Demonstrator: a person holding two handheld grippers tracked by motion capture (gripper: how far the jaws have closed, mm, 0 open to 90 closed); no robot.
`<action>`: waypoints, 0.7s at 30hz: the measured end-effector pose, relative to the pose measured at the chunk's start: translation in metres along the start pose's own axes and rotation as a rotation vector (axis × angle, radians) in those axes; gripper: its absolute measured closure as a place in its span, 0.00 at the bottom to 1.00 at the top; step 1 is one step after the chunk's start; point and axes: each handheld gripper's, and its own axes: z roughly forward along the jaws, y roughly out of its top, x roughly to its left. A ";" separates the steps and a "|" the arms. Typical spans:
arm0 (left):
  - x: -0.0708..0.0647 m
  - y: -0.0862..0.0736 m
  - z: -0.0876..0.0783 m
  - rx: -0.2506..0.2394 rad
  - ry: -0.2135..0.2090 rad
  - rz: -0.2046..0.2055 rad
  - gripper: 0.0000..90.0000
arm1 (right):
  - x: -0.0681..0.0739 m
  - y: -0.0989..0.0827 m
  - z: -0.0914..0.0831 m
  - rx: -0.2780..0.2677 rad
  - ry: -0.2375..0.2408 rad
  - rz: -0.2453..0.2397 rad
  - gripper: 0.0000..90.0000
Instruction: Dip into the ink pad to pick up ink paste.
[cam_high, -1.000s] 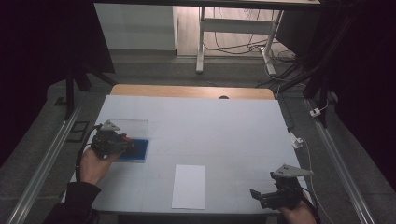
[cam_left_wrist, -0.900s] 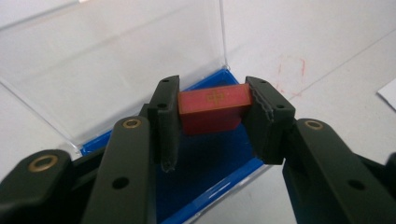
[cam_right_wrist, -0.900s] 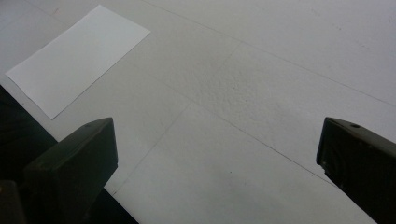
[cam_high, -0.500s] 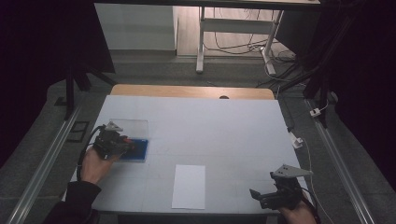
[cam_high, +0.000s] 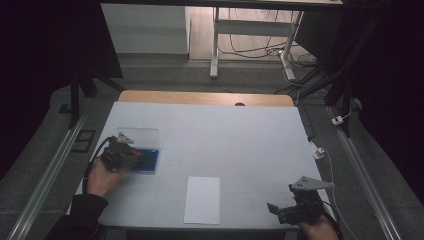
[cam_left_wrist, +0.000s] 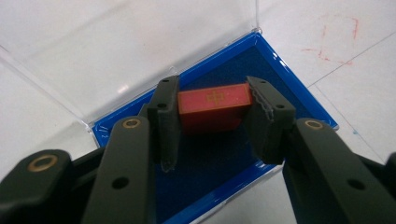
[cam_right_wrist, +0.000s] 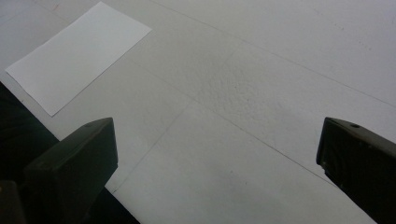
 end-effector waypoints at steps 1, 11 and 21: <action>0.001 0.000 0.000 0.000 -0.004 -0.009 0.64 | 0.000 0.000 0.000 0.002 -0.002 -0.001 0.00; 0.009 -0.004 0.002 -0.018 -0.060 -0.089 0.64 | 0.001 0.000 0.000 0.003 -0.001 -0.002 0.00; -0.002 -0.001 0.002 0.005 0.006 -0.027 0.65 | 0.001 0.000 0.001 0.007 0.001 -0.007 0.00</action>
